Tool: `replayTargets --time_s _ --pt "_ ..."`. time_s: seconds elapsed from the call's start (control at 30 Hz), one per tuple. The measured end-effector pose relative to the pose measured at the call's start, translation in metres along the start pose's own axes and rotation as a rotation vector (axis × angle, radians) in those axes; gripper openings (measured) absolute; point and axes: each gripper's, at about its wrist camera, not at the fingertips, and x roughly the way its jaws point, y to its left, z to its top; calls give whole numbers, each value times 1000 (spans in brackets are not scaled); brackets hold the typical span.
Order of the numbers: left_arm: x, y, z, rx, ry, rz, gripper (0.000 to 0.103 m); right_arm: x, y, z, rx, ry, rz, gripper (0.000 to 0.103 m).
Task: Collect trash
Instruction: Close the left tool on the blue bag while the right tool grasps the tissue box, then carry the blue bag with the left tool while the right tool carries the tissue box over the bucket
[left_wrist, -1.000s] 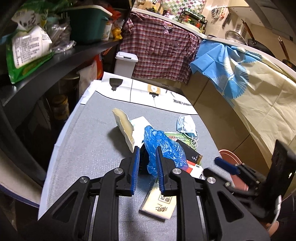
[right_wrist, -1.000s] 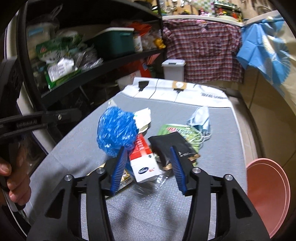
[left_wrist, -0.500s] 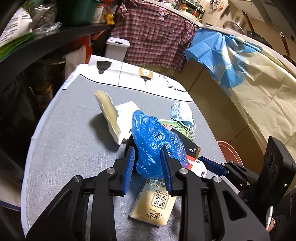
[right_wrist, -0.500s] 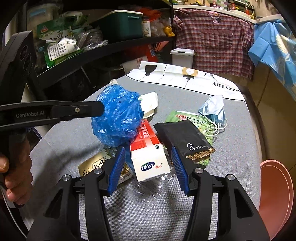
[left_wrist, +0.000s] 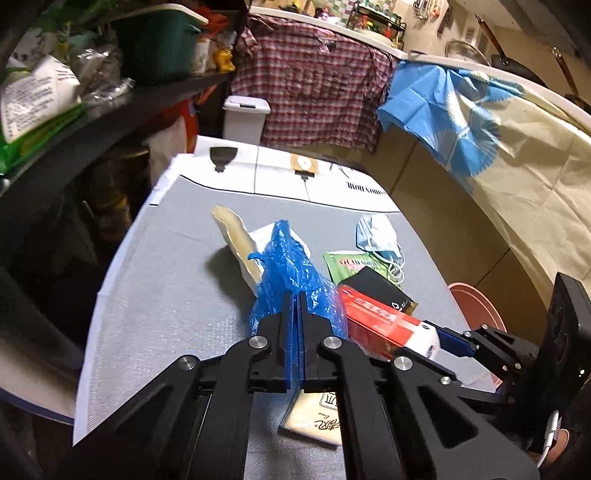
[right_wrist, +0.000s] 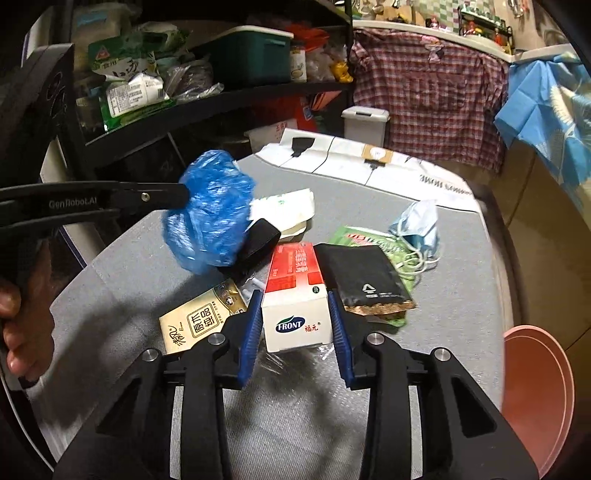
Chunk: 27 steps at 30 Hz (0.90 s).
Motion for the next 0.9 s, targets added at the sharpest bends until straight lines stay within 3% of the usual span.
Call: replayTargets --time_s 0.47,0.9 --pt "-34 -25 -3 60 -52 34 2 -67 -12 5 51 -117 -35 35" --pt "-47 -58 -2 99 -84 3 2 -139 -45 14 84 -191 -118 35"
